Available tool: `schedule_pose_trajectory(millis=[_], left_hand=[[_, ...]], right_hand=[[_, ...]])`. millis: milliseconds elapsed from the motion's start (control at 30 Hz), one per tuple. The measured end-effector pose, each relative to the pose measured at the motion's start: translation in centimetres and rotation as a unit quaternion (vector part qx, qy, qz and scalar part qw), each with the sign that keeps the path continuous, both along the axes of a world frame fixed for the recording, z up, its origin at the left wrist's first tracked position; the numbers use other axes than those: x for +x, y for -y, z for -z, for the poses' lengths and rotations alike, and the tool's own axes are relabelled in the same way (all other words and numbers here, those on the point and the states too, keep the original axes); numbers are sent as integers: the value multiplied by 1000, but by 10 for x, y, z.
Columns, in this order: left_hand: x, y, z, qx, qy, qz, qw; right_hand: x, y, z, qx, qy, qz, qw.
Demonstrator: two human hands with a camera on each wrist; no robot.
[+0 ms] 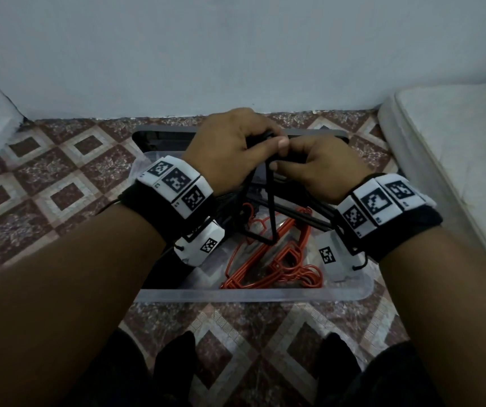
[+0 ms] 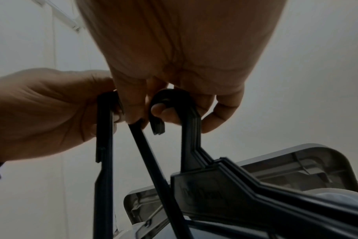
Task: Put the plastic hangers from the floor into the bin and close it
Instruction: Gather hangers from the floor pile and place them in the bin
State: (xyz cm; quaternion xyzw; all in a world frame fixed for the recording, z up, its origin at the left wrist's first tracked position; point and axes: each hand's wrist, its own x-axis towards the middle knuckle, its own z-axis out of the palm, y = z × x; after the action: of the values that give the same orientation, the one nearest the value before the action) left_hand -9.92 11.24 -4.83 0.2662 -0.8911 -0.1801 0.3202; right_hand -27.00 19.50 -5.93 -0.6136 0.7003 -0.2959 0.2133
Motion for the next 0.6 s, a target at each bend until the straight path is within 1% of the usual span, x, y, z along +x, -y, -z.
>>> schedule_pose_trajectory(millis=[67,133,200,233,267,333,400,433,500,600], left_hand=[[3,0,4,29,-7,11,1000],[11,5,10,40,24,1,999],[21,13,18,49,98,-23,994],[27,18,22,54,154,-37,986],[32,23,26,67,214,-44,973],[39,30,32,124,320,-36,939],[43,34,36,161,391,-18,906],[44,35,38,163,410,-9,897],[45,38,42,146,424,1,894],[44,43,45,128,398,-8,908]], right_hand=[[1,0,2,-12,1,1,1000],[-2,0,3,-23,0,-1,1000],[-8,1,2,-42,14,14,999],[-12,1,1,-55,19,27,998],[-17,1,1,-69,25,40,996],[-23,1,-1,-100,60,58,992],[-28,1,-4,-129,100,77,984],[-30,1,-5,-144,110,90,979],[-33,1,-7,-173,134,115,969],[-39,2,-6,-190,175,137,956]])
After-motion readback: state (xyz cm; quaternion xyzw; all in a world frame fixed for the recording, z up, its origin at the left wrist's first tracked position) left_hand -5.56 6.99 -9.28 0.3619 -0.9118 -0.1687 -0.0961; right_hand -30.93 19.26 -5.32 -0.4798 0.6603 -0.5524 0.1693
